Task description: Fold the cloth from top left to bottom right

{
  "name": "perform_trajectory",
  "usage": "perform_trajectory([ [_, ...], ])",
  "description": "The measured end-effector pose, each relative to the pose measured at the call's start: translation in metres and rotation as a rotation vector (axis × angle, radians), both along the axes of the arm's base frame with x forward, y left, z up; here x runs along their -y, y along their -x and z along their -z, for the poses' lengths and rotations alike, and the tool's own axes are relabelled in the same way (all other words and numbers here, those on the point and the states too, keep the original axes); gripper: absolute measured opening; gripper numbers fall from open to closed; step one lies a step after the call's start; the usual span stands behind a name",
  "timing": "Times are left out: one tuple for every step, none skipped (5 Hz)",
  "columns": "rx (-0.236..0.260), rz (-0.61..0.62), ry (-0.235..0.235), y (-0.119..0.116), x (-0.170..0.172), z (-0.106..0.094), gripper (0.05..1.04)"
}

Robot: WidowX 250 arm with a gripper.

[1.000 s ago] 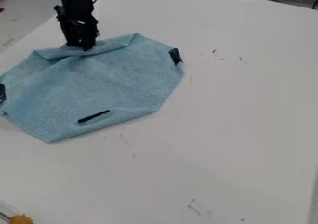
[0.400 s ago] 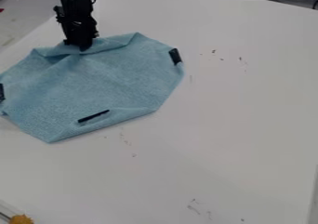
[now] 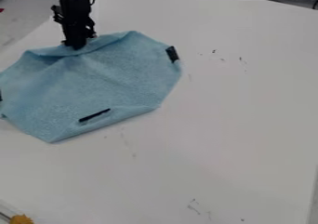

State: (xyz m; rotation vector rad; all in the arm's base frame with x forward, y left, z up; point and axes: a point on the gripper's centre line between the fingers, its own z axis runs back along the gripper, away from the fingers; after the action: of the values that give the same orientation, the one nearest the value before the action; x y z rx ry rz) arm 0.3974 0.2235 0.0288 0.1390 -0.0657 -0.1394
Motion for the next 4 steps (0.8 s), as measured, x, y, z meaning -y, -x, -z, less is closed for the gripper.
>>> perform_trajectory([
  [0.089,-0.009,-0.100,-0.002,0.019,-0.048,0.082],
  [0.125,-0.036,-0.114,0.012,0.045,-0.070,0.082],
  [0.107,-0.101,-0.063,0.039,0.067,-0.068,0.082],
  [0.089,-0.153,0.025,0.062,0.092,-0.049,0.082],
])
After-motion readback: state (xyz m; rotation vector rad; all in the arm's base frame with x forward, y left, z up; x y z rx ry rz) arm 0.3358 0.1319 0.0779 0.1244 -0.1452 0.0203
